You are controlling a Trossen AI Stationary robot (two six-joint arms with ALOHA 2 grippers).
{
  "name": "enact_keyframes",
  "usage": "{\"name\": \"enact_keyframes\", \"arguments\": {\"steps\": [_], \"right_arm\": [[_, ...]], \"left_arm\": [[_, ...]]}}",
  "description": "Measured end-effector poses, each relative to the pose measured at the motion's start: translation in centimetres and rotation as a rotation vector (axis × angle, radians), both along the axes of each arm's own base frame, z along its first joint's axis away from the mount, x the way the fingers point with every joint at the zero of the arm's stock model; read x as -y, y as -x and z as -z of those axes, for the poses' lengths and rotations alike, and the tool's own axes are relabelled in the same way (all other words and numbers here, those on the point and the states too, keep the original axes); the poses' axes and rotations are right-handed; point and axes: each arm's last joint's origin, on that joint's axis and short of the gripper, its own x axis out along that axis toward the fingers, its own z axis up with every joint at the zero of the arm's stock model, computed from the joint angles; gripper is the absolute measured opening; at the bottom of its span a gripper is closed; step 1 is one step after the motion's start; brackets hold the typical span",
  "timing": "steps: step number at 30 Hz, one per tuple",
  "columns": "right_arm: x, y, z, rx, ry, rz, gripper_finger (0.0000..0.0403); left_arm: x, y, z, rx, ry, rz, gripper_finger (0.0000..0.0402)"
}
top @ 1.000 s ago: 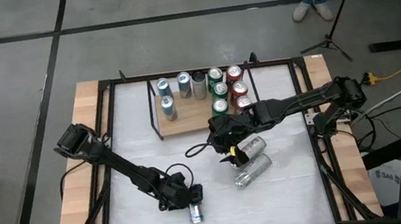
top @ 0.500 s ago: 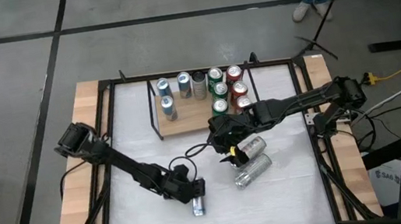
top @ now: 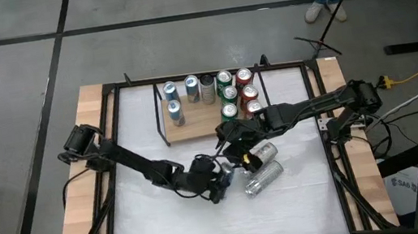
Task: Sort soda cans
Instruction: Put the blue soda can on the shelf and align with the other blue soda can
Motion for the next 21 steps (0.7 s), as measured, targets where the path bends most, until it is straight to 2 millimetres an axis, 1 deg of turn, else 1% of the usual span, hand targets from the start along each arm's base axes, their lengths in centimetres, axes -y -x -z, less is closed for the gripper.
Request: {"name": "enact_keyframes", "arguments": {"steps": [5,8,10,14,16,21], "right_arm": [[0.1,0.6,0.4,-0.056,0.053,-0.062,0.039],[0.2,1.1,0.4,-0.107,0.059,-0.063,0.039],[0.2,1.7,0.0,-0.15,0.063,-0.064,0.039],[0.3,2.3,-1.4,-0.202,0.068,-0.066,0.039],[0.3,2.2,-2.0,-0.187,0.062,-0.069,0.039],[0.1,2.3,-2.4,-0.186,-0.002,-0.109,0.039]], "left_arm": [[-1.5,-1.1,-0.7,0.06,-0.195,0.112,0.0195],[-2.3,-1.4,-0.8,0.061,-0.268,0.161,0.0195],[-2.7,-1.6,-0.9,0.07,-0.289,0.196,0.0195],[-3.3,-1.8,-1.0,0.074,-0.33,0.238,0.0195],[-3.6,-2.0,-1.2,0.086,-0.356,0.25,0.0195],[-4.0,-2.5,-2.0,0.177,-0.405,0.277,0.0195]]}}
